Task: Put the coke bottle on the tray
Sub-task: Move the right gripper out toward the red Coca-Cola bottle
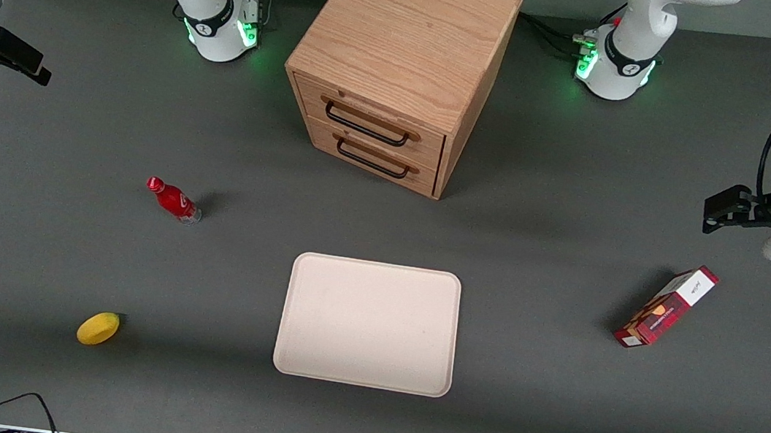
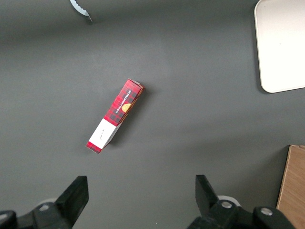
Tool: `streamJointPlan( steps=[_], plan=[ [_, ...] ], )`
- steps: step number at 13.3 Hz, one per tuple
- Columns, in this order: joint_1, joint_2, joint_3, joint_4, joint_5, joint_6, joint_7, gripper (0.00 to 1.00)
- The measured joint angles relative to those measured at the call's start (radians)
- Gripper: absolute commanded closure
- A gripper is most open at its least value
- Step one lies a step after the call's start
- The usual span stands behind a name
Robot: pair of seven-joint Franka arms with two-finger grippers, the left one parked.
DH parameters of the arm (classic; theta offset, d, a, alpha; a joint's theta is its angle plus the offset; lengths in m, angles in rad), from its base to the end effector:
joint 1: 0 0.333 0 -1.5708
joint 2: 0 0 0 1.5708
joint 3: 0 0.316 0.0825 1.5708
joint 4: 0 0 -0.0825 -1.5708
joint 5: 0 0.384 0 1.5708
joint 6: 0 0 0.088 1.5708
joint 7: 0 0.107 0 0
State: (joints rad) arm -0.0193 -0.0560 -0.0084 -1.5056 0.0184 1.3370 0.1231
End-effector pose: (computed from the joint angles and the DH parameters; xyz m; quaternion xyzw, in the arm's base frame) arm 0.5112 -0.0120 0.6653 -0.9957 0.0736 0.0566 0.0066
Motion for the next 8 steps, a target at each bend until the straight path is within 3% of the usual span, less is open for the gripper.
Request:
streamJointPlan(
  steps=[8],
  plan=[
    [-0.001, 0.009, -0.008, 0.026, 0.000, 0.005, -0.001, 0.00]
  ],
)
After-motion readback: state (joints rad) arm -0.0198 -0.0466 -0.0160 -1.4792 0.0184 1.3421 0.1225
